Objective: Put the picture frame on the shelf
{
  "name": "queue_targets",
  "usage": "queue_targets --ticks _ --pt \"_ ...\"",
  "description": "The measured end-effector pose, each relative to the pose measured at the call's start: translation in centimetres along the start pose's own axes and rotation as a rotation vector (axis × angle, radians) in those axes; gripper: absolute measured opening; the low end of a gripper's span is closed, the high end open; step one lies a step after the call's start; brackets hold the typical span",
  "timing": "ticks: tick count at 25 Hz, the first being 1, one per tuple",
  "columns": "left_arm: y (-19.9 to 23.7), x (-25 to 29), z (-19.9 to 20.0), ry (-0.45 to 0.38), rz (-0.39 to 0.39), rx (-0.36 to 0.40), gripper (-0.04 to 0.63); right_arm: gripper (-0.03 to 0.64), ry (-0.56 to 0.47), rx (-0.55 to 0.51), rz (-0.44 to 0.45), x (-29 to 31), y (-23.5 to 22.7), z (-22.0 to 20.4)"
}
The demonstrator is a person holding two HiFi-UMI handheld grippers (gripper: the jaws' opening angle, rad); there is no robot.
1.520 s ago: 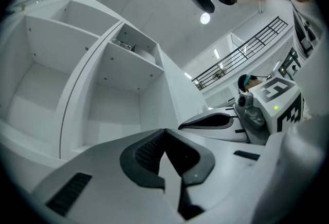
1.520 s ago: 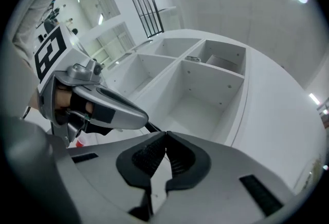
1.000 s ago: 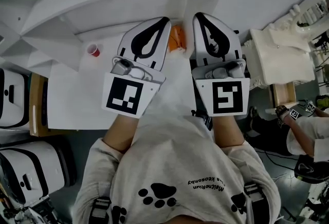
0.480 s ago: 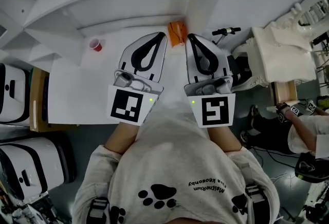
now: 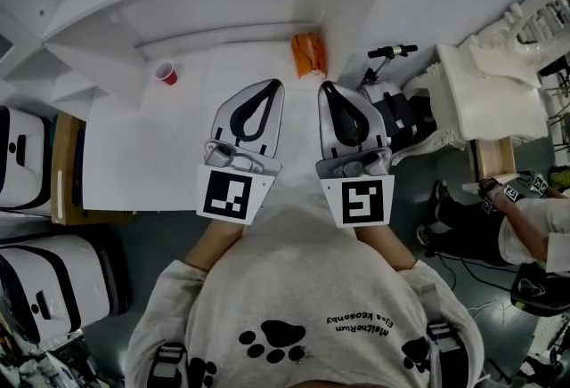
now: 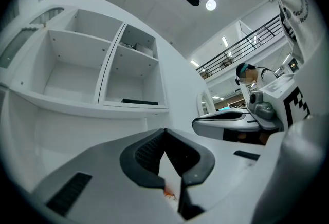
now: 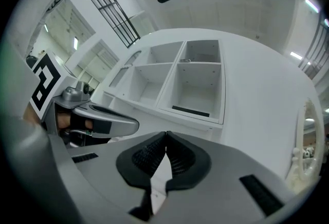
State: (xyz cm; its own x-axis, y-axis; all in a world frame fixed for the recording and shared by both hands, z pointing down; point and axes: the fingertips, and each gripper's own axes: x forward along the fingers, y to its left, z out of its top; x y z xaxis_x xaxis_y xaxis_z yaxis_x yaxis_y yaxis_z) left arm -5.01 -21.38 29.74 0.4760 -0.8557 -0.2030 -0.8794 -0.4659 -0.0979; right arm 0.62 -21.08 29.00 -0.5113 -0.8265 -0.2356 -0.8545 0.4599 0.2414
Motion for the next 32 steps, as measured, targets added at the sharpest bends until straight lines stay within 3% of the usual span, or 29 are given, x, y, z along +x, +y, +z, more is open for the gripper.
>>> queue_targets --ticks 11,16,24,29,32 --pt "-1.8 -2.3 -6.7 0.094 0.022 -0.058 0.018 0.034 0.054 0.088 0.086 -2.5 2.7 -5.8" --pt "-2.3 -3.0 -10.1 0.212 0.004 -0.025 0.018 0.034 0.102 0.075 0.130 -3.1 3.3 -8.2" --pt "-2.5 -2.4 -11.0 0.238 -0.010 -0.015 0.018 0.034 0.119 0.070 0.168 -2.6 3.3 -9.4" --pt "-2.5 -1.6 -10.4 0.164 0.002 -0.017 0.018 0.034 0.124 0.091 0.179 -2.0 3.4 -10.0" --pt "-2.8 -1.6 -10.7 0.189 -0.006 -0.003 0.018 0.034 0.116 0.107 0.182 -2.1 3.3 -10.1"
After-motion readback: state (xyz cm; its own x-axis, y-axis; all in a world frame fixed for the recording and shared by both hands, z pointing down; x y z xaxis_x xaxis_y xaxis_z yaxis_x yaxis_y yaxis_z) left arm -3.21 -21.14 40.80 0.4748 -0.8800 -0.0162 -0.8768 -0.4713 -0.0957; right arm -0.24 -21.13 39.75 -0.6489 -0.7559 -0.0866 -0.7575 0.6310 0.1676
